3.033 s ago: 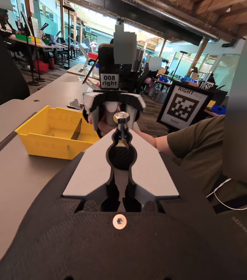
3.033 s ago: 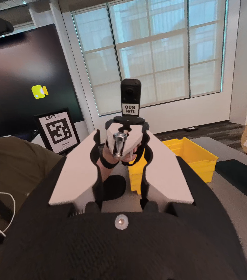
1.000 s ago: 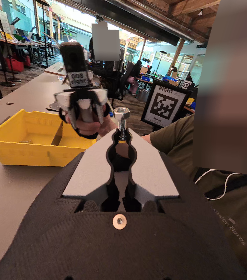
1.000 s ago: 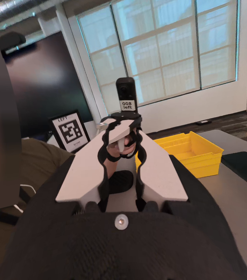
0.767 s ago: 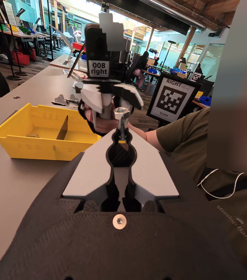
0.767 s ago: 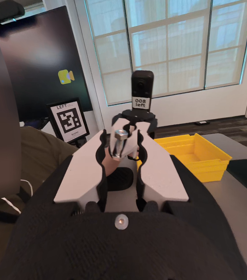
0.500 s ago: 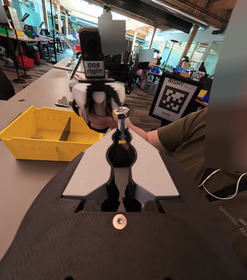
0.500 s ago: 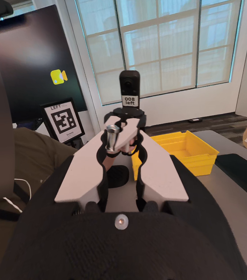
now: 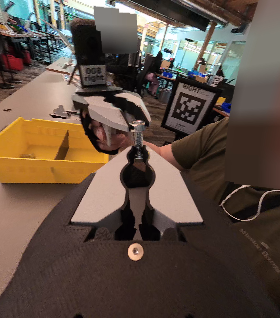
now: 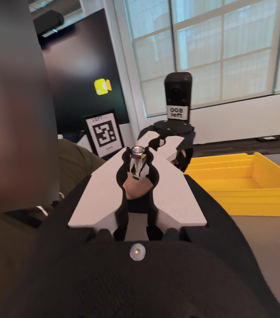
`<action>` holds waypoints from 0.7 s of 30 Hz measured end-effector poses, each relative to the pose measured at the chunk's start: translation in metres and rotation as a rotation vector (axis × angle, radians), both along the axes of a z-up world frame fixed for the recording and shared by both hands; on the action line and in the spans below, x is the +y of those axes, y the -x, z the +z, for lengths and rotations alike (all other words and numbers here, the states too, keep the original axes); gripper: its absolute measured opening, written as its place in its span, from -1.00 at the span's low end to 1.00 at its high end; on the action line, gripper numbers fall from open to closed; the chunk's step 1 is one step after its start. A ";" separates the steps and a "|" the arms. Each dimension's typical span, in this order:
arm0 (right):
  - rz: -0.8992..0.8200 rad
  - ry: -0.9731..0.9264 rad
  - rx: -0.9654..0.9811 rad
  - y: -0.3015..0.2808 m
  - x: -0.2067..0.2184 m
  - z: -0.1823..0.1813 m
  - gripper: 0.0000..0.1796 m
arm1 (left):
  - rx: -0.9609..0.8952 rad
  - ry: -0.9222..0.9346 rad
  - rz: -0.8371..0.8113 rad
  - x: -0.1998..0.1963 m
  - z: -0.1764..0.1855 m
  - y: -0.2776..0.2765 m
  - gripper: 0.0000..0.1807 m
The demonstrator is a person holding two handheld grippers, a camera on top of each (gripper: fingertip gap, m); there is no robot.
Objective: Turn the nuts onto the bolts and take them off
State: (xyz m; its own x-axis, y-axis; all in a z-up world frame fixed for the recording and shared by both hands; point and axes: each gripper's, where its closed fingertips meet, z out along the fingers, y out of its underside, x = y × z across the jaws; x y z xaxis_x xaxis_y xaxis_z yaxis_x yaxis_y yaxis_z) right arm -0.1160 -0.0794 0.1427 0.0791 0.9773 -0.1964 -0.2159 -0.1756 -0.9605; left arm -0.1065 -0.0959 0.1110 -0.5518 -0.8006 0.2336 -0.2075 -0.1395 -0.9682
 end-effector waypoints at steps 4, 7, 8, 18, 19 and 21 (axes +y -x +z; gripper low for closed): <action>0.141 0.044 0.086 0.005 -0.009 0.002 -0.82 | 0.008 0.053 -0.088 -0.011 0.002 0.005 -0.92; 0.175 0.061 0.121 0.006 -0.008 0.002 -0.81 | 0.016 0.064 -0.109 -0.013 0.003 0.007 -0.91; 0.153 0.067 0.123 0.006 -0.004 0.001 -0.75 | 0.018 0.052 -0.091 -0.010 0.001 0.006 -0.92; -0.500 -0.127 -0.029 -0.010 0.045 0.006 -0.53 | -0.015 -0.236 0.424 0.053 -0.003 -0.010 -0.92; -0.522 -0.136 -0.033 -0.010 0.045 0.007 -0.56 | -0.016 -0.250 0.442 0.055 -0.002 -0.011 -0.92; -0.551 -0.120 -0.079 -0.010 0.049 0.001 -0.58 | -0.018 -0.265 0.456 0.054 -0.002 -0.011 -0.92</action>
